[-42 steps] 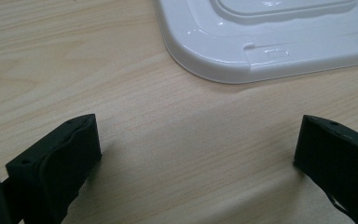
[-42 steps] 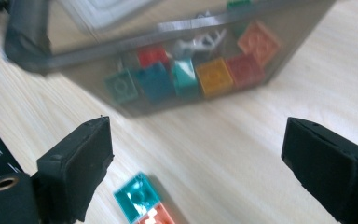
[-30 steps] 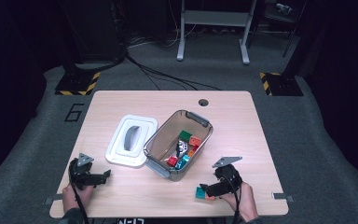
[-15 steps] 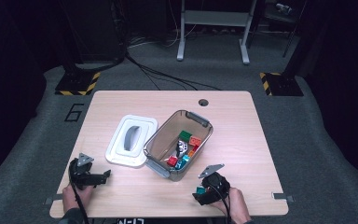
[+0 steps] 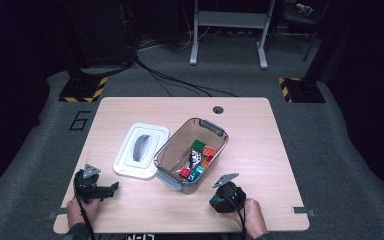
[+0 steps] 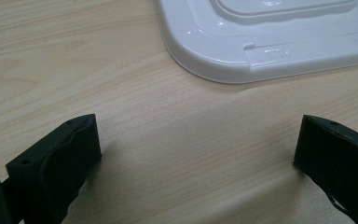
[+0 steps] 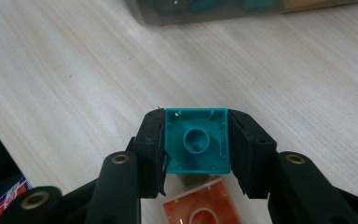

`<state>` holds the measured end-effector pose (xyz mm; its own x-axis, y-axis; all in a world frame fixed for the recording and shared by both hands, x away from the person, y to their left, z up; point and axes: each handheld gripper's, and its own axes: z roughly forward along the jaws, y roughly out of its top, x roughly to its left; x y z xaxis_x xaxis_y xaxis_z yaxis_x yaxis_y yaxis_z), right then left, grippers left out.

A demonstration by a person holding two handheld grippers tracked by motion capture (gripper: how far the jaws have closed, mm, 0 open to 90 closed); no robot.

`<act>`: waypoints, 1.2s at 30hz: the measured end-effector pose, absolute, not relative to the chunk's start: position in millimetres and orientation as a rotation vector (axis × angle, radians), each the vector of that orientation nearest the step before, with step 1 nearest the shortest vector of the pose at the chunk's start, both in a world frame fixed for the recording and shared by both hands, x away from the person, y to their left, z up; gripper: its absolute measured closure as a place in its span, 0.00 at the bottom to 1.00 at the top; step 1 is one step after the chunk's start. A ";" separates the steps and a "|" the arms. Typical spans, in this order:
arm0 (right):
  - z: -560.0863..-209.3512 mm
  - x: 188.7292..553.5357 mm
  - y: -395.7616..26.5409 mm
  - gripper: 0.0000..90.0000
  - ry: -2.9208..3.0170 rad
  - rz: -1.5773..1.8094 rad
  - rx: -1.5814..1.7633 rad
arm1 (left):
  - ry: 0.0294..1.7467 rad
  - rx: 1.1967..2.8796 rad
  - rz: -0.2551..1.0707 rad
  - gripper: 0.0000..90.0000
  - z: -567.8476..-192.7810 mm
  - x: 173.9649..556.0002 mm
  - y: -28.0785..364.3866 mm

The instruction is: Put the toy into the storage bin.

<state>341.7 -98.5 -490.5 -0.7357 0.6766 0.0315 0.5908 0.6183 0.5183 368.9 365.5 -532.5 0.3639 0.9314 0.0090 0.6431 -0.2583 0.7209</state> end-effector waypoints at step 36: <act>-442.1 384.0 -133.7 0.66 2.444 0.928 1.250 | 1.358 1.998 0.590 0.00 -532.6 368.9 365.5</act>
<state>384.0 -133.7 -442.1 -0.6038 0.7942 0.0688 0.6395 0.4311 0.6365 368.9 365.5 -532.6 0.3647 0.9311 0.0092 0.6422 -0.2586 0.7216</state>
